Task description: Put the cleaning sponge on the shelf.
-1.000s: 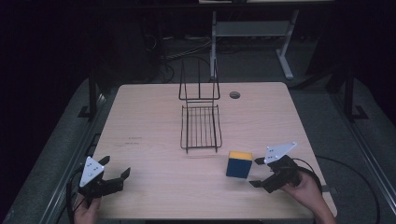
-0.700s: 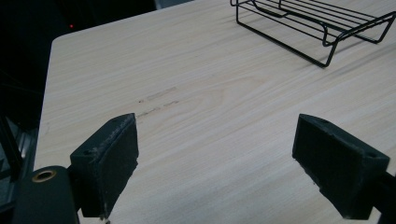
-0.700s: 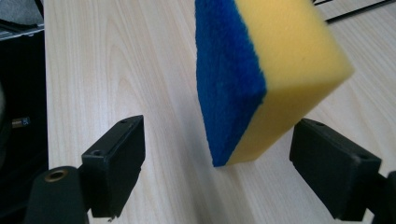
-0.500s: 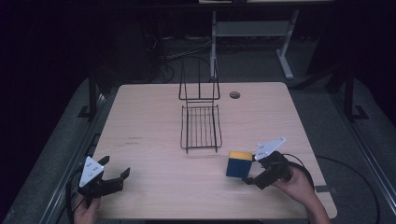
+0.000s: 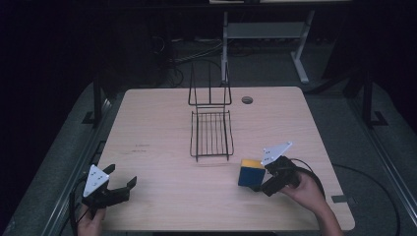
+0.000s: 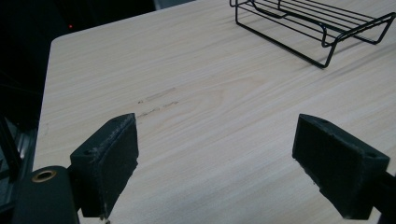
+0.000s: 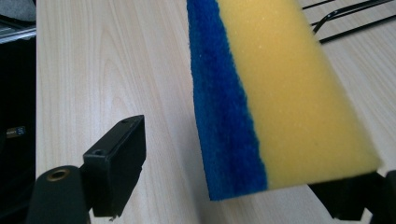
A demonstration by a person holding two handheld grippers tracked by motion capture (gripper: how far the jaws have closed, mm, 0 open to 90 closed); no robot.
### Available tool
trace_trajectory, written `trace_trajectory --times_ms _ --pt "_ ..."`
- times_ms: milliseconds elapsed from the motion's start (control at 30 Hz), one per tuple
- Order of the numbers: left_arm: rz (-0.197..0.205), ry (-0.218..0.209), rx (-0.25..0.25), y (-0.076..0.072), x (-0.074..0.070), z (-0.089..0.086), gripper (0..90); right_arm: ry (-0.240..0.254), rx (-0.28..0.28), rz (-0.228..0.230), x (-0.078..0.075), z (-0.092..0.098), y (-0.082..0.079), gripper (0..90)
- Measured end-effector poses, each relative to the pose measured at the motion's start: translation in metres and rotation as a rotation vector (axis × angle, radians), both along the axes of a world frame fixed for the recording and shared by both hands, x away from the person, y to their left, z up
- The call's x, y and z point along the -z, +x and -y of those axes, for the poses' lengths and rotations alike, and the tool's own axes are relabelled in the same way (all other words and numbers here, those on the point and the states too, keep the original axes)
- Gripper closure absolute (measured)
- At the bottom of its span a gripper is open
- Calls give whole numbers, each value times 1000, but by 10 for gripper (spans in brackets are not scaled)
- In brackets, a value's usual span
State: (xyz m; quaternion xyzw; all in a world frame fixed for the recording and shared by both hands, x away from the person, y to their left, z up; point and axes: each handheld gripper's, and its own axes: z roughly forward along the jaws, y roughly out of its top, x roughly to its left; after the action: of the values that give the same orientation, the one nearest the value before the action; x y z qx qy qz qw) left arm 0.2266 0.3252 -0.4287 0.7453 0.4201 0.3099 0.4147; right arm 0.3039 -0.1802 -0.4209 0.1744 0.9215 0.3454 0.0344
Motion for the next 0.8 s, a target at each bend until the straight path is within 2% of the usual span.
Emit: trace_trajectory --times_ms 467,733,800 --pt "1 0 2 0 0 1 139 -20 -1 -9 4 -4 4 282" --pt "-2 3 3 0 0 0 139 -18 -9 -9 5 -6 5 366" --pt "-1 3 3 0 0 0 139 -20 -13 -8 5 -5 4 424"
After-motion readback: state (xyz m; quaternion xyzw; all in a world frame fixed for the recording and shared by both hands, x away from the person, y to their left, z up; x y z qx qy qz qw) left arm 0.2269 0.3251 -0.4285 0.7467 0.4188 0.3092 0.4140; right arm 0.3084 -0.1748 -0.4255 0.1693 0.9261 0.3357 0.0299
